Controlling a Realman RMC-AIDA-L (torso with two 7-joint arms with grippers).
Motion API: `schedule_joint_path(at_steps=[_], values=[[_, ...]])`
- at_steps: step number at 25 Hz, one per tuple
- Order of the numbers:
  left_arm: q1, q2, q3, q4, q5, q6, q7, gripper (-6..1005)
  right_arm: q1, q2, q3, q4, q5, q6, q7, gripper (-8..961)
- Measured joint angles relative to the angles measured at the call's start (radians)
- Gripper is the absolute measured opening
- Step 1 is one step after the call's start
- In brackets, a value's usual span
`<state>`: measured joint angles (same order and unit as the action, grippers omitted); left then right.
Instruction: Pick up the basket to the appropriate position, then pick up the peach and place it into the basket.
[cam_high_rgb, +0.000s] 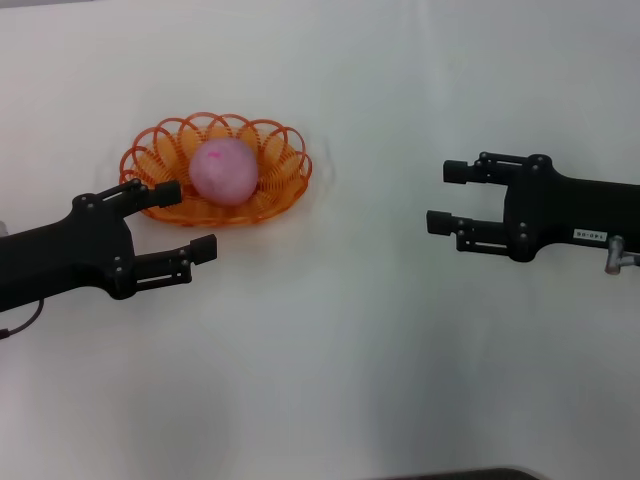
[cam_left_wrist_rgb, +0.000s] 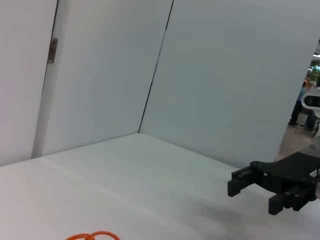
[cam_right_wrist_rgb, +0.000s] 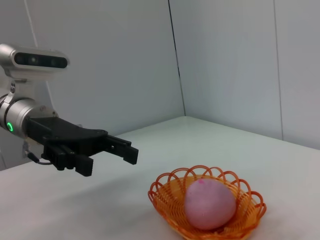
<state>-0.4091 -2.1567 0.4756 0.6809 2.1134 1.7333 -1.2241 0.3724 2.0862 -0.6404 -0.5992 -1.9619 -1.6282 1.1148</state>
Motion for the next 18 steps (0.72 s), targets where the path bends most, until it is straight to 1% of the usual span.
schedule_joint_path(at_steps=[18], values=[[0.008,0.000,0.000,0.001,0.004,-0.009,0.003,887,0.007,0.000,0.007,0.006,0.013,-0.004,-0.001,716]])
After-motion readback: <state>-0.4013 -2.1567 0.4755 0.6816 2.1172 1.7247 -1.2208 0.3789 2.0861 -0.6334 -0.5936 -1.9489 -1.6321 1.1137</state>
